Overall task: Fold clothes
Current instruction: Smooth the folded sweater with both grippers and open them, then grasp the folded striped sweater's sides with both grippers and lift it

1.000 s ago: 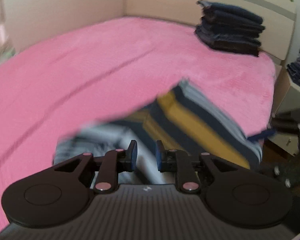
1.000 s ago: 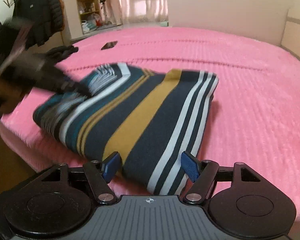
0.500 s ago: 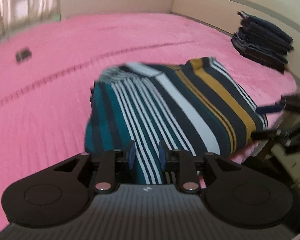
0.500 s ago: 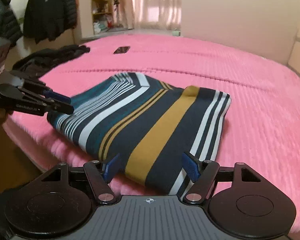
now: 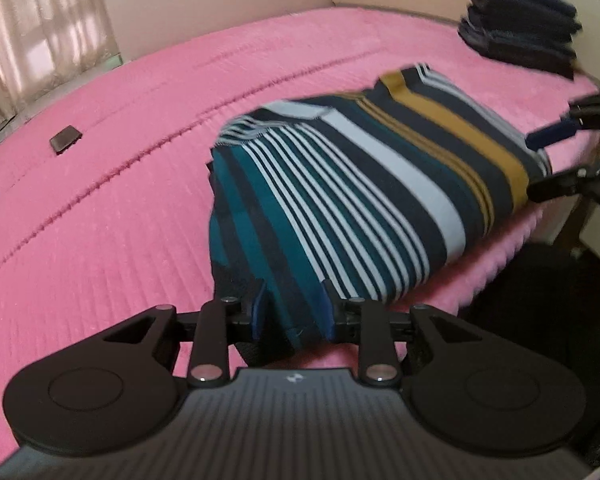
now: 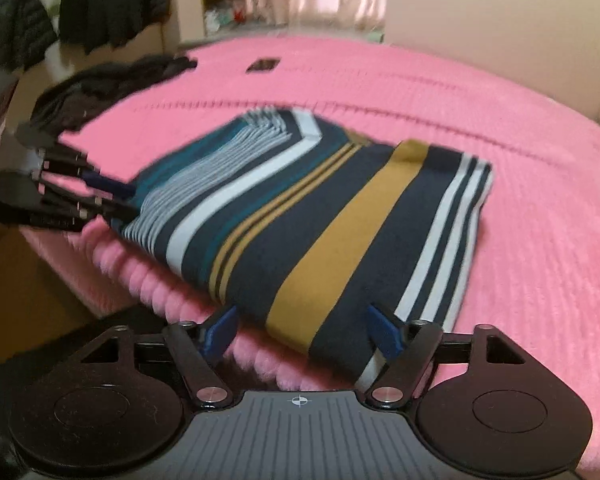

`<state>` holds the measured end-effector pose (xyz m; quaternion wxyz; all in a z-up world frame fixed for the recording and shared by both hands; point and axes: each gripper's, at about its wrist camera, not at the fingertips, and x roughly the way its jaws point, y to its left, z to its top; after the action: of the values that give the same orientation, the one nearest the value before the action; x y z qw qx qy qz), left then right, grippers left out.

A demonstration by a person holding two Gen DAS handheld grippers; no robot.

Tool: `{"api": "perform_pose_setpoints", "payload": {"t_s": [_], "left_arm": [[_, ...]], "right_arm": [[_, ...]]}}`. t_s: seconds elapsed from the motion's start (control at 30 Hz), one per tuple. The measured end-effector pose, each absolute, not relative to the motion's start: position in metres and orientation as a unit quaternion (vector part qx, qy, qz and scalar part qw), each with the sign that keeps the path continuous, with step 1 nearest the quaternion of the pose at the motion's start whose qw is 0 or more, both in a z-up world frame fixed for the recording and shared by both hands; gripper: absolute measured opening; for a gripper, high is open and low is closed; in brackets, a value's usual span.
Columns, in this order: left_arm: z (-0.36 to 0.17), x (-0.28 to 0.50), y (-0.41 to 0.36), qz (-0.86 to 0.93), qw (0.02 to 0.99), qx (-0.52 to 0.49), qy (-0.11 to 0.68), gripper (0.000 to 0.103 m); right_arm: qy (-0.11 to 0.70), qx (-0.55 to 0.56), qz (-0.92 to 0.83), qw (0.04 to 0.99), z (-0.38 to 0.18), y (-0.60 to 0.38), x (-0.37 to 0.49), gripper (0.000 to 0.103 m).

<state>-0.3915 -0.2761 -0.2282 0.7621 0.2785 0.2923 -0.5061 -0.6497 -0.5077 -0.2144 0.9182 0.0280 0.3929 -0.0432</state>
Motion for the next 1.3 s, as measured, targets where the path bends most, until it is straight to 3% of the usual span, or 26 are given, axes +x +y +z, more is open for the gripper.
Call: {"api": "perform_pose_setpoints", "payload": {"t_s": [0.1, 0.2, 0.37, 0.53, 0.6, 0.63, 0.7, 0.73, 0.8, 0.97, 1.1, 1.13, 1.17, 1.23, 1.27, 1.3], "left_arm": [[-0.232, -0.385, -0.278, -0.508, 0.759, 0.273, 0.302, 0.027], [-0.225, -0.387, -0.277, -0.505, 0.761, 0.279, 0.295, 0.029], [-0.222, -0.405, -0.271, -0.509, 0.755, 0.321, 0.26, 0.03], [-0.22, -0.434, -0.268, -0.541, 0.731, 0.378, 0.171, 0.052], [-0.226, -0.443, -0.273, -0.544, 0.72, 0.404, 0.148, 0.054], [-0.229, -0.446, -0.276, -0.544, 0.714, 0.418, 0.137, 0.055], [-0.237, -0.454, -0.281, -0.541, 0.702, 0.449, 0.112, 0.059], [-0.241, -0.459, -0.283, -0.538, 0.696, 0.467, 0.093, 0.064], [-0.25, -0.467, -0.287, -0.53, 0.682, 0.5, 0.054, 0.069], [-0.276, -0.475, -0.301, -0.502, 0.641, 0.58, -0.017, 0.07], [-0.287, -0.47, -0.317, -0.475, 0.64, 0.603, -0.042, 0.067], [-0.289, -0.469, -0.321, -0.468, 0.641, 0.607, -0.045, 0.063], [-0.291, -0.467, -0.325, -0.465, 0.64, 0.61, -0.042, 0.051], [-0.293, -0.463, -0.33, -0.473, 0.632, 0.614, -0.022, 0.043], [-0.293, -0.462, -0.33, -0.475, 0.632, 0.612, -0.016, 0.04], [-0.292, -0.46, -0.33, -0.478, 0.633, 0.609, -0.011, 0.039]], "right_arm": [[0.386, 0.003, -0.043, 0.921, -0.205, -0.499, -0.649, 0.08], [0.388, -0.064, -0.032, 0.919, -0.208, -0.485, -0.648, 0.095], [0.416, -0.196, -0.015, 0.888, -0.224, -0.473, -0.646, 0.095], [0.429, -0.273, -0.005, 0.861, -0.244, -0.467, -0.631, 0.095], [0.442, -0.287, -0.006, 0.85, -0.259, -0.469, -0.624, 0.084], [0.438, -0.299, -0.01, 0.848, -0.264, -0.469, -0.622, 0.083], [0.432, -0.321, -0.019, 0.843, -0.267, -0.472, -0.618, 0.066], [0.43, -0.319, -0.018, 0.844, -0.264, -0.474, -0.617, 0.063], [0.424, -0.288, -0.013, 0.858, -0.249, -0.483, -0.616, 0.047], [0.389, -0.232, -0.03, 0.891, -0.202, -0.502, -0.619, 0.044], [0.394, -0.24, -0.023, 0.887, -0.212, -0.501, -0.622, 0.044], [0.398, -0.248, -0.02, 0.883, -0.219, -0.498, -0.625, 0.045], [0.399, -0.259, -0.019, 0.879, -0.225, -0.495, -0.628, 0.049], [0.396, -0.292, -0.024, 0.87, -0.236, -0.488, -0.635, 0.065], [0.389, -0.309, -0.03, 0.868, -0.241, -0.483, -0.638, 0.081], [0.382, -0.324, -0.035, 0.865, -0.245, -0.479, -0.642, 0.083]]}}
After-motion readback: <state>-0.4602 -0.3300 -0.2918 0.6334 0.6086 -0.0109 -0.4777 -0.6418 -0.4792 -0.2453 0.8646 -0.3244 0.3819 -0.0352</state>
